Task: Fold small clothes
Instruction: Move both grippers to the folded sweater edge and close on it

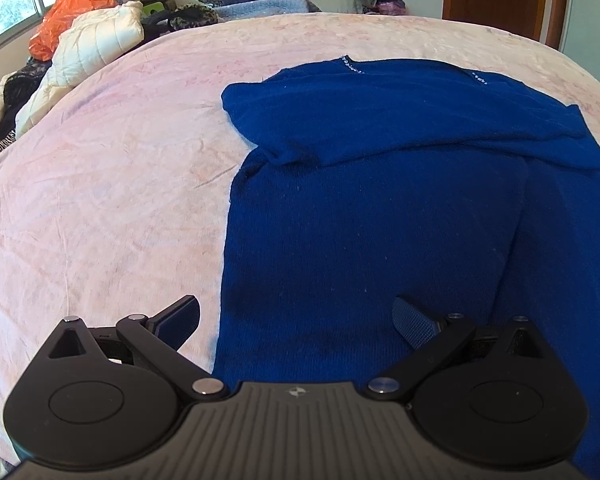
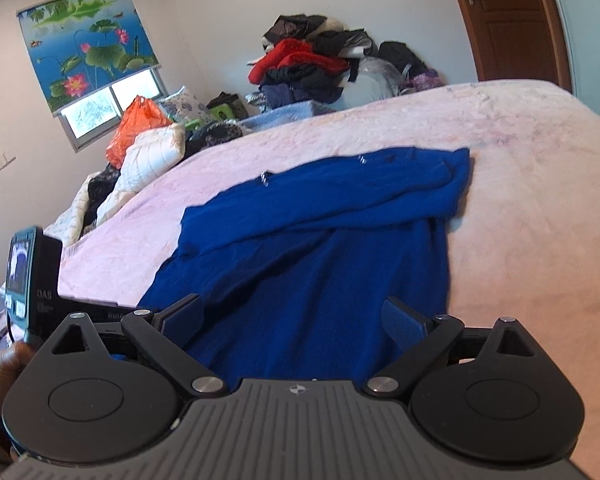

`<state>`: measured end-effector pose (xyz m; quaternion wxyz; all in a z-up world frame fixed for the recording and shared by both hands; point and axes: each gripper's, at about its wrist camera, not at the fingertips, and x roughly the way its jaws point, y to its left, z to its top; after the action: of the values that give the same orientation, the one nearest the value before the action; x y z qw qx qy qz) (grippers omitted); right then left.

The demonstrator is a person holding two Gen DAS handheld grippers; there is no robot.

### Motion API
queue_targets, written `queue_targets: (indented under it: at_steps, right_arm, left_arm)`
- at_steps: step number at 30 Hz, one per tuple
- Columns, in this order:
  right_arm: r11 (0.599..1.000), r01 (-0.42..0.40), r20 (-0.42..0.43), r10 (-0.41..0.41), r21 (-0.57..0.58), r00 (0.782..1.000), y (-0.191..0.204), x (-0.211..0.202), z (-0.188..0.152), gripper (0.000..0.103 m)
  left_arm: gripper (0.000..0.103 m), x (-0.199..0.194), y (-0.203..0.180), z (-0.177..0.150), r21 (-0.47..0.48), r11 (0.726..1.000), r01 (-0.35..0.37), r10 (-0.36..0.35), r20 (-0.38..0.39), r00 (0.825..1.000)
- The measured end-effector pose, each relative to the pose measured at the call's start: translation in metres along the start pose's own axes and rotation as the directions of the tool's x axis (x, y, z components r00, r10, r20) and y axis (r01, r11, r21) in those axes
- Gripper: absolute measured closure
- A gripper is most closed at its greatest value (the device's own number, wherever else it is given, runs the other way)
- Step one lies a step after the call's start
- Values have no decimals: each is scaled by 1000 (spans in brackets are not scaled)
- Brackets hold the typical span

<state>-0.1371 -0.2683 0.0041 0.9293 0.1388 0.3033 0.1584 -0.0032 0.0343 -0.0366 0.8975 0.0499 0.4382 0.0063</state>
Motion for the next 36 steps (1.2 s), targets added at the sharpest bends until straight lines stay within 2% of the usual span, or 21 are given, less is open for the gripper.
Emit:
queue_targets:
  at_steps: [7, 11, 14, 18, 21, 25, 28, 33, 34, 36]
  right_arm:
    - [1000, 11, -45, -11, -7, 999, 9, -5, -21, 6]
    - [1000, 12, -62, -12, 0, 998, 17, -2, -27, 6]
    - [1000, 28, -88, -28, -2, 996, 30, 4, -31, 6]
    - [996, 62, -123, -69, -61, 990, 48, 14, -37, 5]
    - [993, 60, -122, -72, -97, 990, 51, 12, -38, 5]
    - [995, 79, -98, -85, -62, 992, 36, -3, -36, 5]
    - [996, 93, -101, -93, -3, 991, 16, -15, -37, 5]
    - [994, 76, -140, -66, 73, 988, -13, -31, -51, 6]
    - [995, 63, -153, -49, 83, 987, -16, -33, -54, 8]
    - [994, 34, -177, -15, 105, 984, -21, -37, -60, 13]
  left_arm:
    - [0, -17, 9, -17, 23, 1000, 15, -16, 8, 1000]
    - [0, -21, 18, -25, -22, 999, 46, -46, -20, 999]
    - [0, -25, 21, -29, -52, 998, 46, -47, -17, 999]
    - [0, -27, 22, -32, -46, 999, 23, -24, -18, 1000]
    - [0, -29, 26, -33, -50, 998, 34, -35, -26, 999]
    - [0, -32, 42, -39, -77, 993, 84, -88, -49, 995]
    - [0, -34, 63, -49, -123, 982, 140, -150, -75, 986]
    - [0, -34, 91, -67, -174, 959, 225, -249, -130, 960]
    - [0, -35, 94, -69, -169, 956, 240, -263, -132, 956]
    - [0, -39, 96, -74, -158, 940, 301, -323, -136, 937]
